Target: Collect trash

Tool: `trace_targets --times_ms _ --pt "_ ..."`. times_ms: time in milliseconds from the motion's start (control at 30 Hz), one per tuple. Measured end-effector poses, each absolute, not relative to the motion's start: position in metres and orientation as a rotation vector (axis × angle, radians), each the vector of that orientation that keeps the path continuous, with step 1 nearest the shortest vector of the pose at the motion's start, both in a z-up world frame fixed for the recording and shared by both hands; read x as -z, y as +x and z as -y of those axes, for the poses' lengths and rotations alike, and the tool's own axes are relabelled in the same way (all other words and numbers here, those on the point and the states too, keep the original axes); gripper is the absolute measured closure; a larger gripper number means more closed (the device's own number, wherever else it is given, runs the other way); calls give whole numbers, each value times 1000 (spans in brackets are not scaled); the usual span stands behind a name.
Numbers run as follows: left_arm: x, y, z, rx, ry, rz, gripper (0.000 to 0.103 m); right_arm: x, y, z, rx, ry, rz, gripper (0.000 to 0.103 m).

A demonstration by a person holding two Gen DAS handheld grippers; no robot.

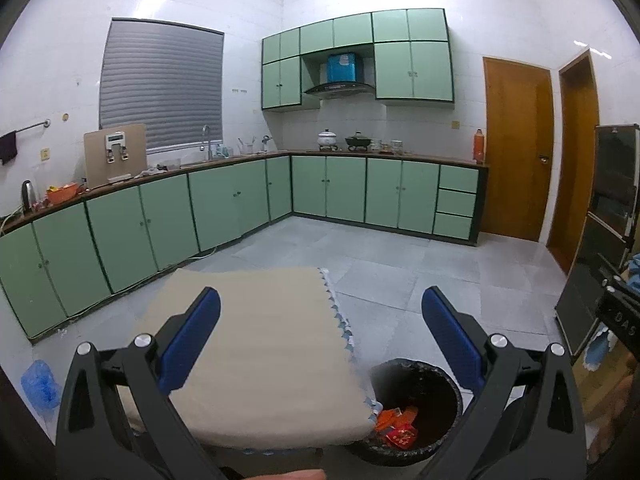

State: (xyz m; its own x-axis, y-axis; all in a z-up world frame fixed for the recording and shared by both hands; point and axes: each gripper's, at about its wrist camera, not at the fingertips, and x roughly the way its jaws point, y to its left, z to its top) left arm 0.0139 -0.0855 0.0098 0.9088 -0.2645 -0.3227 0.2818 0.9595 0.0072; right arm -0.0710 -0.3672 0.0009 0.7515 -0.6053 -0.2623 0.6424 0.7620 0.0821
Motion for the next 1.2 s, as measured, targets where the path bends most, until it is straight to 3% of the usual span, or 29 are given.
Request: trace_targets --times_ms 1200 --pt "-7 13 68 230 40 -329 5 6 -57 367 639 147 -263 6"
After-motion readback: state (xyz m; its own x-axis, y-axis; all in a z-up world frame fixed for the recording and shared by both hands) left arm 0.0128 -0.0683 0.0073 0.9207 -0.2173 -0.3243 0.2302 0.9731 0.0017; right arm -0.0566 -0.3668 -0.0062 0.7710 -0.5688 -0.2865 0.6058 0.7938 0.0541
